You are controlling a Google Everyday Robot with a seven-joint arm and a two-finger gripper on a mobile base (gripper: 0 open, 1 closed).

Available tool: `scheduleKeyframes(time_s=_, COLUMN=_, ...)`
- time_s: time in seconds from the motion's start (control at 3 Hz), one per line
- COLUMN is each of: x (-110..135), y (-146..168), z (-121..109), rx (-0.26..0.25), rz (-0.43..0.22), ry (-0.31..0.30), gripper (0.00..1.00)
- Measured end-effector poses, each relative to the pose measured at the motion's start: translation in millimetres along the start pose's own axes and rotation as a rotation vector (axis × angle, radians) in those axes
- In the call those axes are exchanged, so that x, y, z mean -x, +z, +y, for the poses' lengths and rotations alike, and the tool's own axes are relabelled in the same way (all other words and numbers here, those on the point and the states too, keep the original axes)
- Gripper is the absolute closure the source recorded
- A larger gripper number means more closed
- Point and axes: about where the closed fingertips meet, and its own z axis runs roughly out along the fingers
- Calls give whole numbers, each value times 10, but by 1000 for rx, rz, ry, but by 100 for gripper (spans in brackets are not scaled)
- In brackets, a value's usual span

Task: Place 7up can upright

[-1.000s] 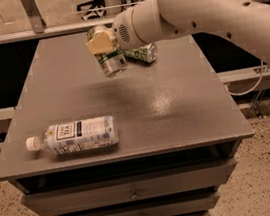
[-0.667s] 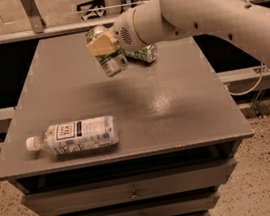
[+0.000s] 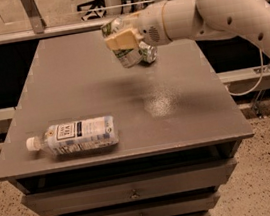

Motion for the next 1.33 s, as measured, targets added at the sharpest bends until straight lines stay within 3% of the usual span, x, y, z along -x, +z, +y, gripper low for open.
scheduleKeyframes(time_s=0.33, x=-87, y=-145, z=-71, rx=34, rz=-70, ry=0, gripper=100)
scheduleKeyframes(time_s=1.0, x=-402, y=-297, z=0, rx=105, rz=-225, ry=55, gripper=100)
scheduleKeyframes(time_s=1.33, x=-489, y=-332, z=36, rx=126, rz=-237, ry=43, gripper=100)
